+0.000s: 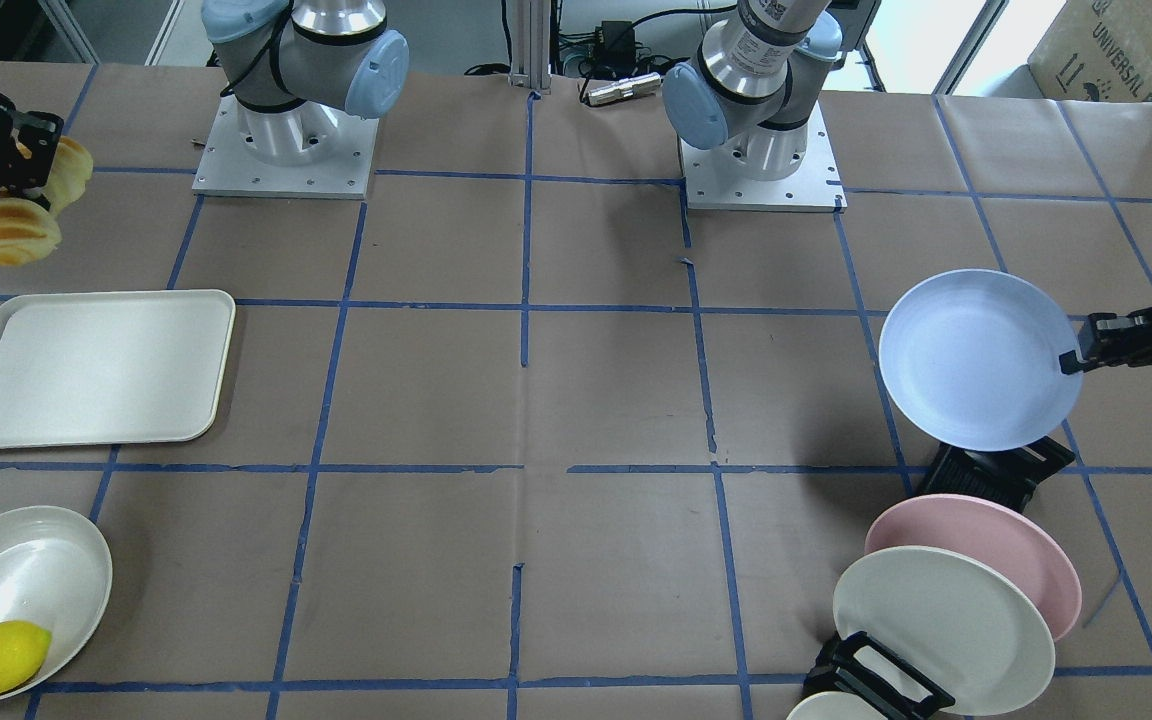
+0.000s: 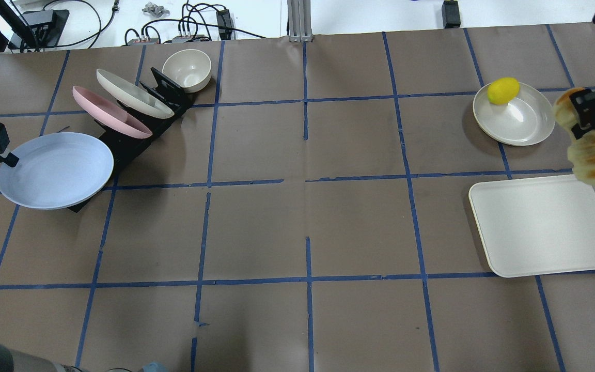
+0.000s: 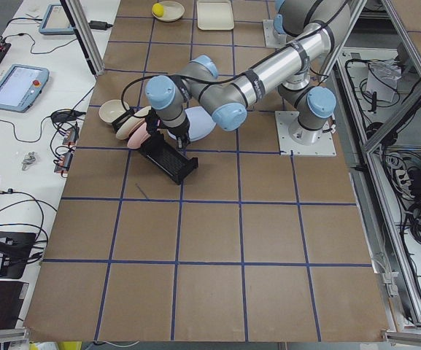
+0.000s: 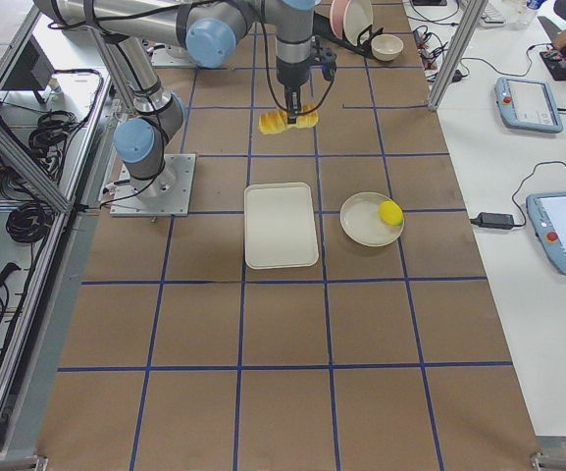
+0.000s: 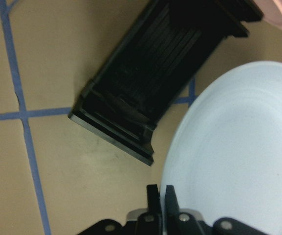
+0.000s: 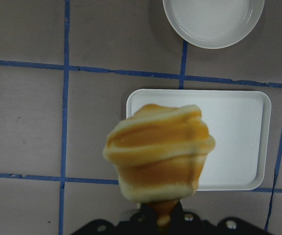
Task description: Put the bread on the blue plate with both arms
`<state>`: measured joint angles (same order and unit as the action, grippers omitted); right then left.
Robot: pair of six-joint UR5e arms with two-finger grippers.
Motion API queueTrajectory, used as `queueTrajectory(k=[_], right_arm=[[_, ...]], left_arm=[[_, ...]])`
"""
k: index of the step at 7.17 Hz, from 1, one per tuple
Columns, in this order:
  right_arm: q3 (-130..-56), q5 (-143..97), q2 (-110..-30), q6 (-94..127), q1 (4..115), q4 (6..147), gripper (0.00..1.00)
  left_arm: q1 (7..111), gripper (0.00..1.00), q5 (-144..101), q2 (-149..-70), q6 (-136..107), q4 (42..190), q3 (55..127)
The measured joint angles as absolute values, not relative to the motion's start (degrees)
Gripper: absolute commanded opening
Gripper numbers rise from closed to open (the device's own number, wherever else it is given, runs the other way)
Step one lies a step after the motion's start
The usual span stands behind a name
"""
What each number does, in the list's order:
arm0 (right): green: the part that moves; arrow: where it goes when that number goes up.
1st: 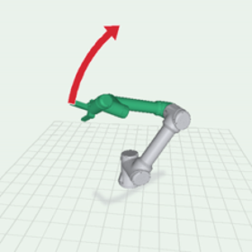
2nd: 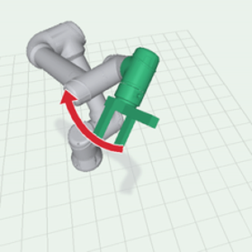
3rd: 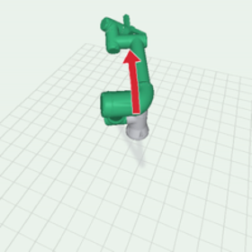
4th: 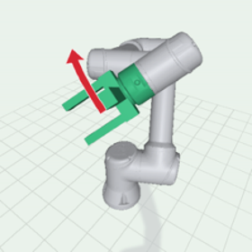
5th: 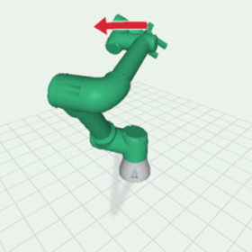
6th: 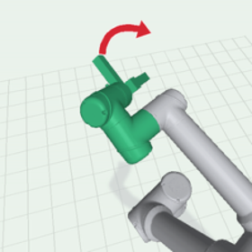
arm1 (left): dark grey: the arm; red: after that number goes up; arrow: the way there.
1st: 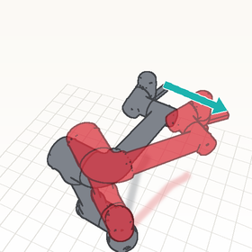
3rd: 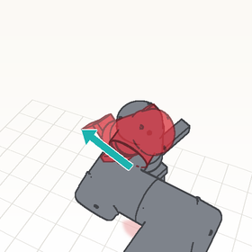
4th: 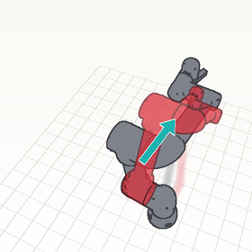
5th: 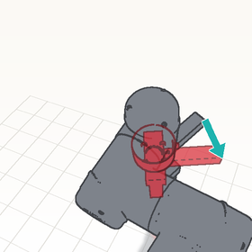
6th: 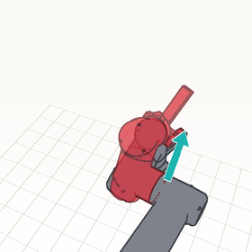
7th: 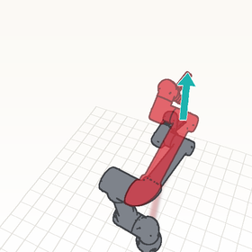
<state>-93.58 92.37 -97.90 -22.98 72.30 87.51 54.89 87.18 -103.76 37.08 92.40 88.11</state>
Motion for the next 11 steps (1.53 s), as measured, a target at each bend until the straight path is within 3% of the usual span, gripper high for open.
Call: queueTrajectory(k=[2,5,11], right_arm=[[-91.2,94.2,-96.0,-14.1,82.4,87.1,0.07],[-91.1,94.7,-91.5,-9.3,89.5,89.7,0.07],[-91.9,94.8,-89.5,-9.7,89.9,91.4,0.07]], left_arm=[[63.0,0.10,86.4,-97.8,29.8,92.5,94.1],[77.4,0.10,78.9,-98.4,16.7,90.6,95.7],[93.7,0.12,70.6,-115.7,8.2,62.9,95.3]])
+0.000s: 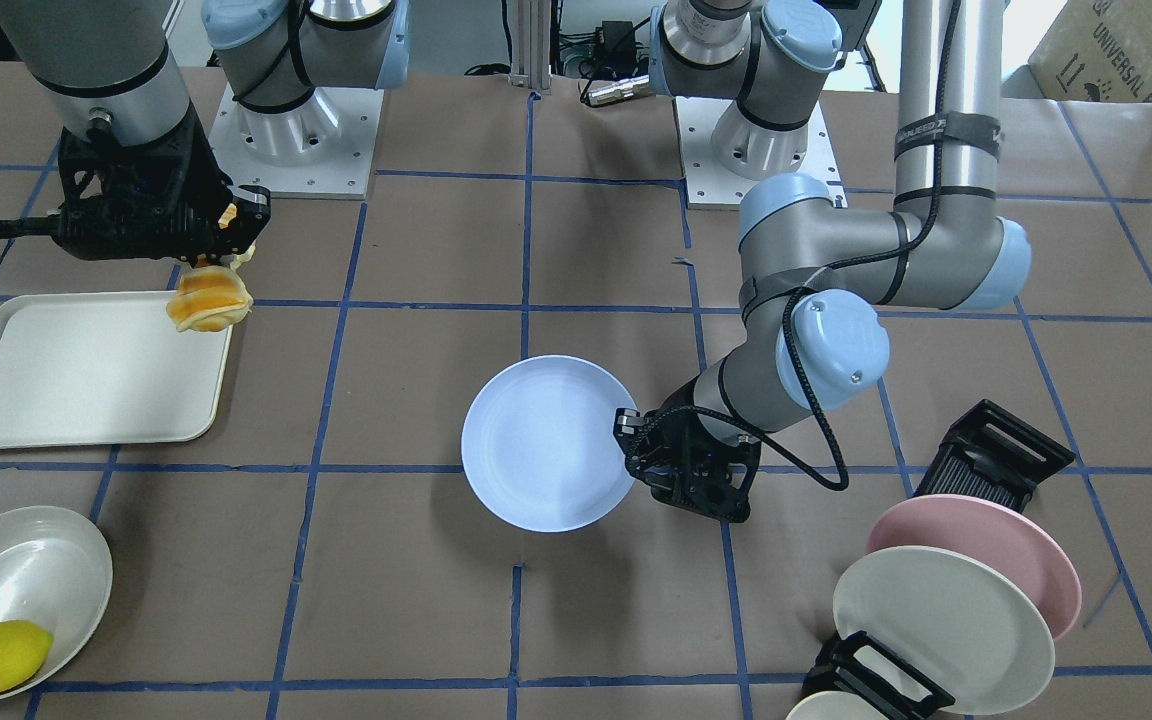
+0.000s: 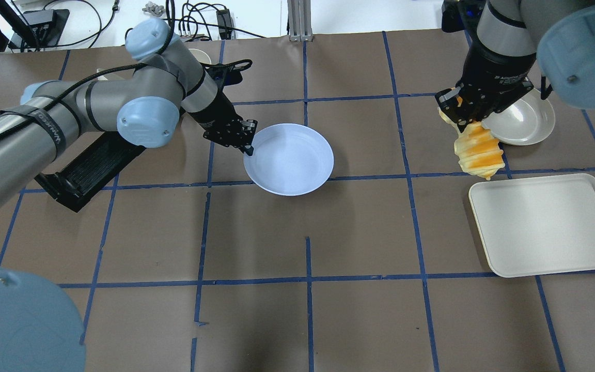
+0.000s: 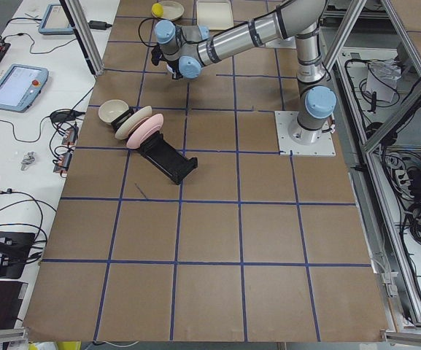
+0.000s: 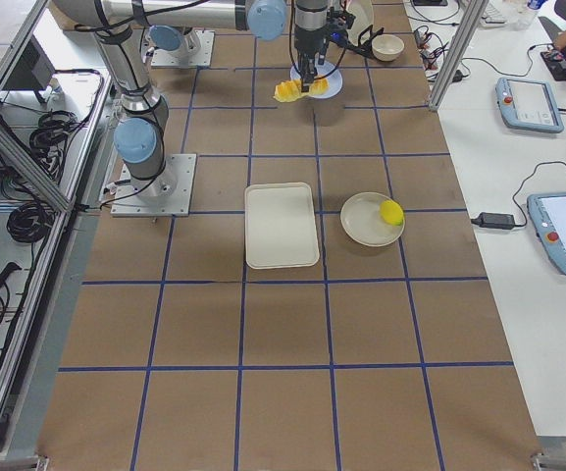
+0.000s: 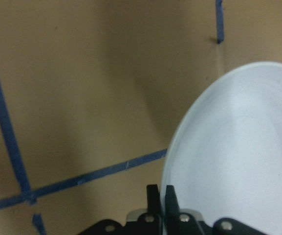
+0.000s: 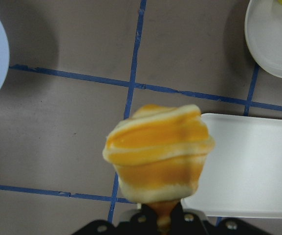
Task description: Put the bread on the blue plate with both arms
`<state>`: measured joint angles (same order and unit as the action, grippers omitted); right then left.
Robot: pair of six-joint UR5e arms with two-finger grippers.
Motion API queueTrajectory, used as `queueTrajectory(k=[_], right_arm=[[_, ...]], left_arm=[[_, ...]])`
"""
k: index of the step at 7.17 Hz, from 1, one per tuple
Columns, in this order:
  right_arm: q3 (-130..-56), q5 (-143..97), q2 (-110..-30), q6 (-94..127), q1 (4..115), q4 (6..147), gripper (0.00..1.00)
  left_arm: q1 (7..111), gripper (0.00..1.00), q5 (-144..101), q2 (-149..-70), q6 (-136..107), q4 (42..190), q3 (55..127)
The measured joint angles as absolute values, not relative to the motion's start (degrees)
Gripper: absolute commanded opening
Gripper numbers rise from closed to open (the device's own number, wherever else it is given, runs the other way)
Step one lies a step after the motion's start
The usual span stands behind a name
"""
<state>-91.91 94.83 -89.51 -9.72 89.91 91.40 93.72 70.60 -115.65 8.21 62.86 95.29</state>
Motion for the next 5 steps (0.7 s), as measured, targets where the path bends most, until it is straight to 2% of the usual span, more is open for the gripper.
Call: queueTrajectory(k=[1,3,4,5], right_arm=[[-92.0,94.8,-89.4,-9.8,89.9,91.4,0.07],[-92.9,94.7,-89.0,-9.9,89.9,91.9,0.06],[-94.1,94.6,-88.7,-9.7,90.0,93.4,0.07],[-95.7,94.4,-88.4,-9.3,90.5,95.8,0.07]], left_arm=[[94.8,0.18,70.2,-117.5,7.9,60.3,95.3],[95.7,0.86,70.1,-119.4,7.5,58.1,95.5],[95.9,1.00,70.3,-120.0,7.3,55.8,95.4],[95.7,1.00,70.8,-120.0,7.0,53.1,95.1]])
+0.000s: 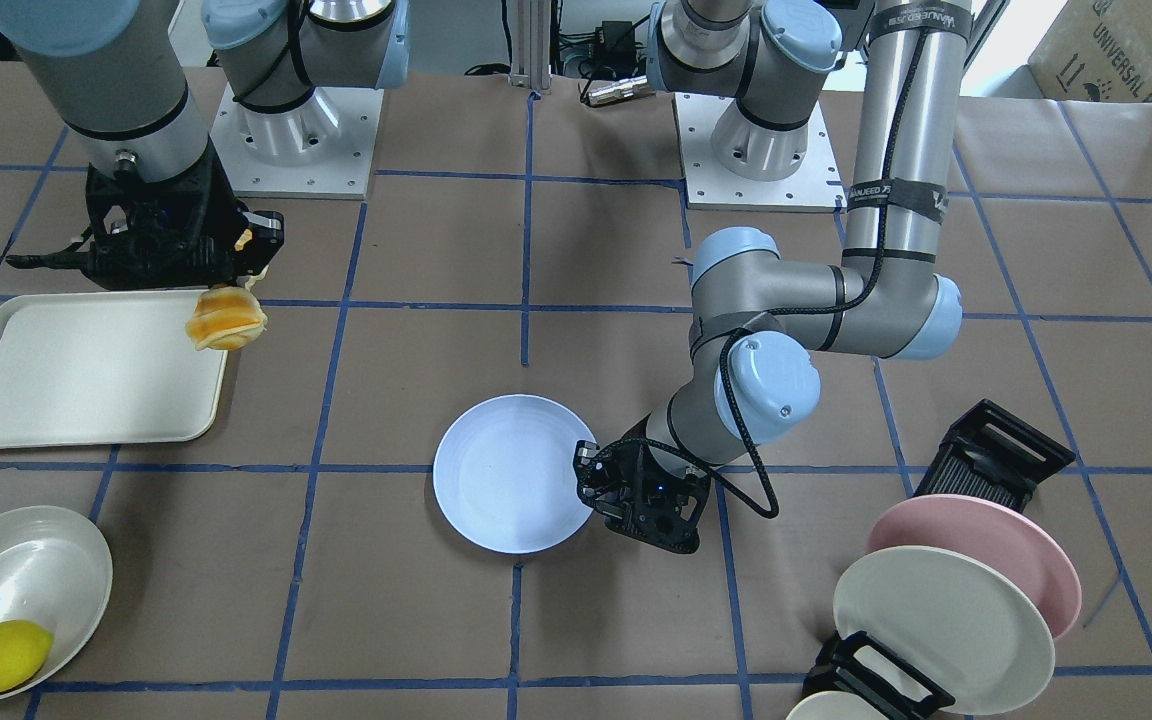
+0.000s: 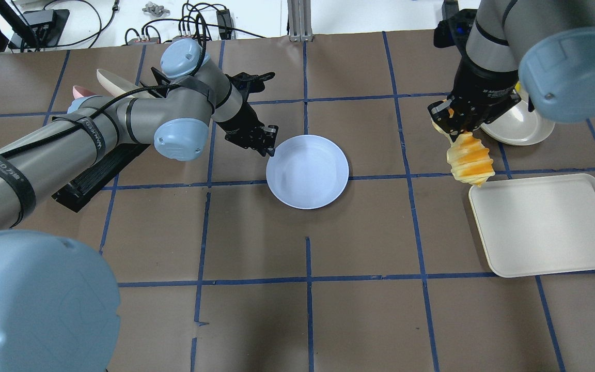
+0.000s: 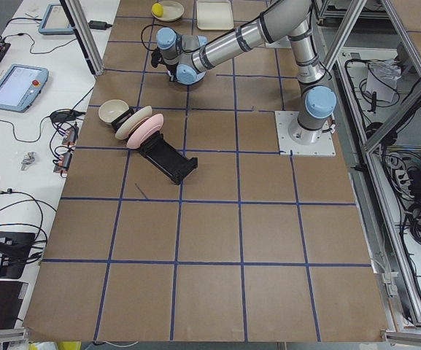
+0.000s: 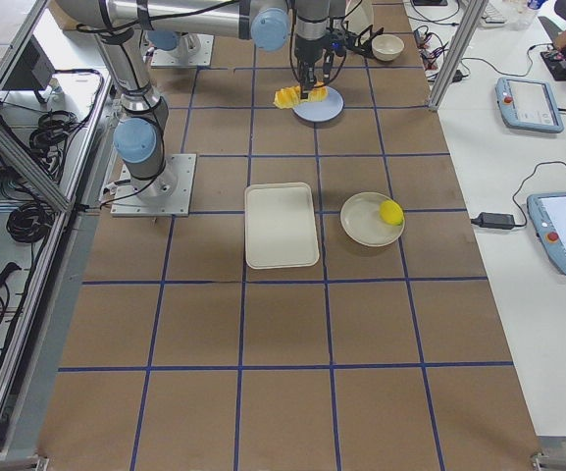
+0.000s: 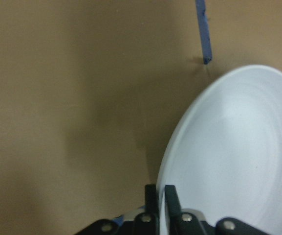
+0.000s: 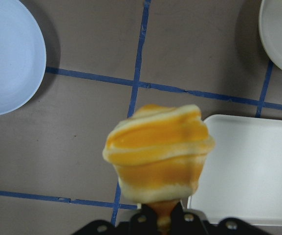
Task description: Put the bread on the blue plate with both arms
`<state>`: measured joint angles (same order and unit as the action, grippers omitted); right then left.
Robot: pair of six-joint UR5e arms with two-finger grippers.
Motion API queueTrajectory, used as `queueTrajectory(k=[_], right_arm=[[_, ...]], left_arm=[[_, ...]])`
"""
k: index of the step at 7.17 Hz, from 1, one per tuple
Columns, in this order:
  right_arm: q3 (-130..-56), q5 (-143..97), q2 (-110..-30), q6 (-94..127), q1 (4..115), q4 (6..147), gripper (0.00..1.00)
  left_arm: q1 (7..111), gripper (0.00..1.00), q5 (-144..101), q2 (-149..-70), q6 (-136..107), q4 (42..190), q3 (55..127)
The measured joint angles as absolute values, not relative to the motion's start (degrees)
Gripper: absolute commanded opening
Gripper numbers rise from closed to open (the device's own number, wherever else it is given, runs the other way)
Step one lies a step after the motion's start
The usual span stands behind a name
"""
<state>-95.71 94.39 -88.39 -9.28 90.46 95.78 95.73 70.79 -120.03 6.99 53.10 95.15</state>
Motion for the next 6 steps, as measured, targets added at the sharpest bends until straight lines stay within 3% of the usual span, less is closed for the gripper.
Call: queueTrajectory(k=[2,6], right_arm=[[-97.8,93.7,-86.6,-7.5,93.3,101.5,0.07],[-95.8,89.9,-72.4,2.5,104.0,117.4,0.06]], left_arm=[[94.1,1.00,74.8,-116.6,6.6,55.1,94.5],[86.9,1.00,86.1,-101.0,6.4,84.9,89.1]])
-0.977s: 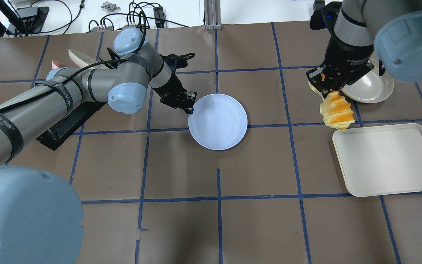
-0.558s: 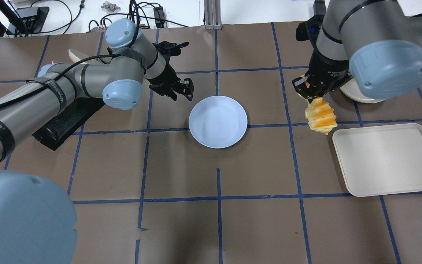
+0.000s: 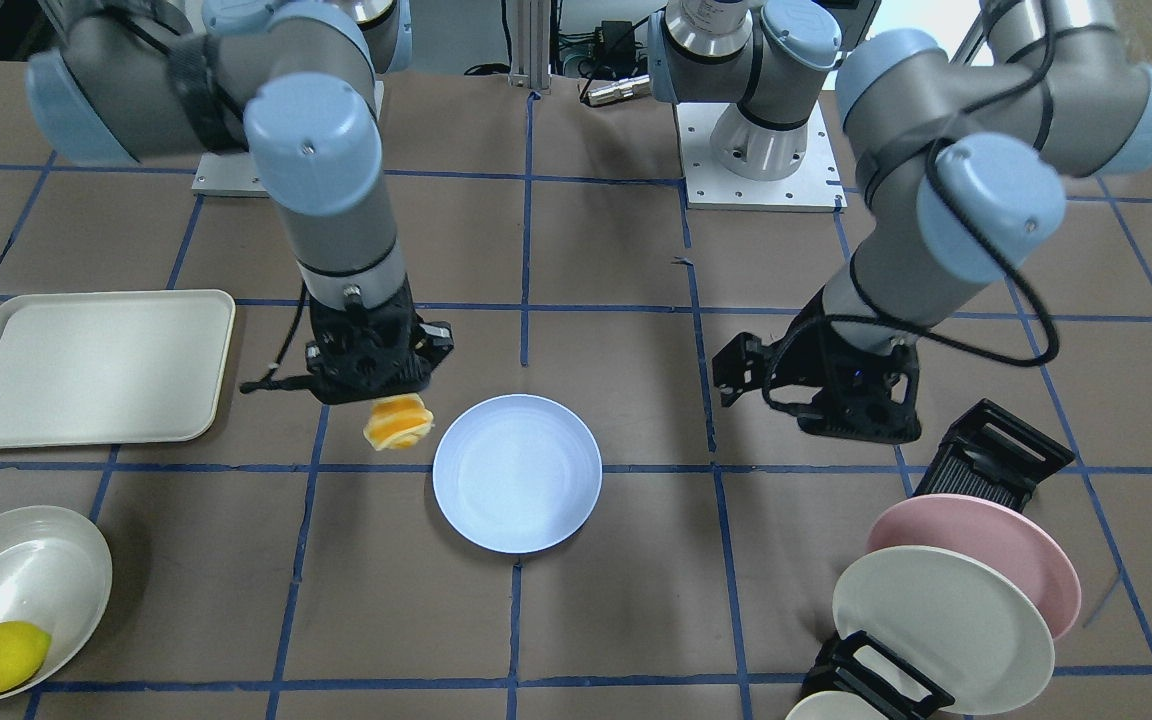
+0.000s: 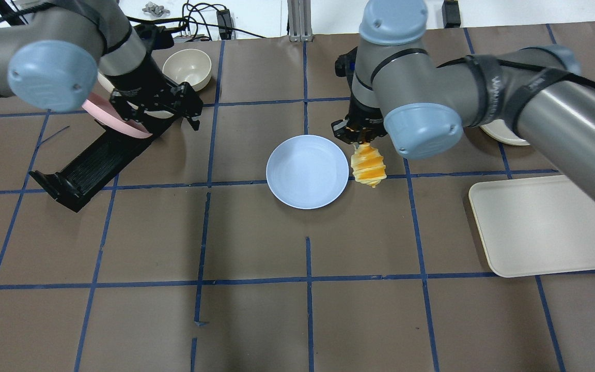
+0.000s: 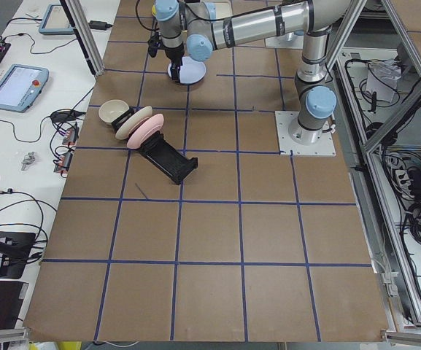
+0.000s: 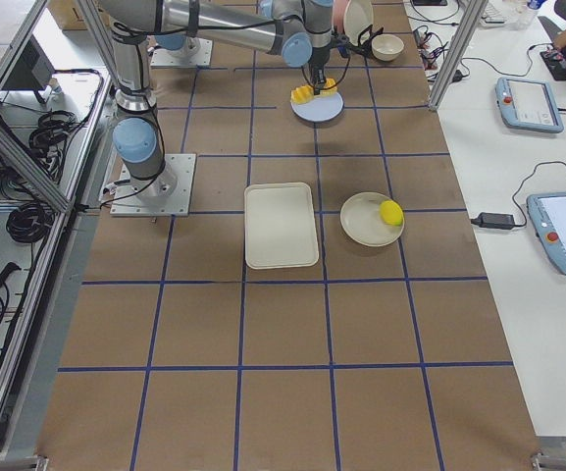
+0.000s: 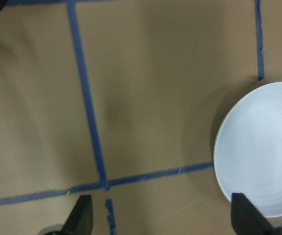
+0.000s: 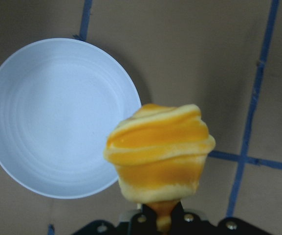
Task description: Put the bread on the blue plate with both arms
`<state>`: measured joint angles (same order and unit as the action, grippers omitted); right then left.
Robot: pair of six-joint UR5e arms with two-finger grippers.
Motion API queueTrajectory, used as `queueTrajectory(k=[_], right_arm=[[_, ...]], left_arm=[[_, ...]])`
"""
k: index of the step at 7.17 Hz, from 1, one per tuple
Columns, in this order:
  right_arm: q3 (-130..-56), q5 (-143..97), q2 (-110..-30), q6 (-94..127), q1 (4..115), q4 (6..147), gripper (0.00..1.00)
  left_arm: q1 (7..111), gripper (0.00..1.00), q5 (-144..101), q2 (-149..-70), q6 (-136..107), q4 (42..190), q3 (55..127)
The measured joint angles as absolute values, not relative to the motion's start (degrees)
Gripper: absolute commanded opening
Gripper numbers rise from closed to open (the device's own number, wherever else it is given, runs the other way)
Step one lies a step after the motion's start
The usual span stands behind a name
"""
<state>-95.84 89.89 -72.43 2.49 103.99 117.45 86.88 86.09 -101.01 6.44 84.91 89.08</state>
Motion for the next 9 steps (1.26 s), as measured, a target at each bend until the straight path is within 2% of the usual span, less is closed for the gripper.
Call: queueTrajectory(k=[3,6,7,8,9], right_arm=[[-87.3,91.1,-59.9,5.9,109.7,122.3,0.06],[-85.3,91.9,-56.9,6.0,110.4,121.4,0.07],[-85.5,91.8,-56.8,6.0,110.4,120.9,0.34],[-85.6,91.5,-56.7,6.0,110.4,120.3,0.88],[-85.6,91.3,-56.6,5.9,110.5,120.0,0.99]], left_arm=[[86.5,1.00,89.5,-90.8,5.9,95.3,88.3],[86.4,1.00,89.7,-88.9,4.9,96.0,88.1],[86.3,1.00,89.7,-89.0,4.8,96.0,87.6],[86.2,1.00,89.7,-89.2,4.4,96.0,87.3],[86.2,1.00,89.7,-89.3,3.6,96.0,87.1]])
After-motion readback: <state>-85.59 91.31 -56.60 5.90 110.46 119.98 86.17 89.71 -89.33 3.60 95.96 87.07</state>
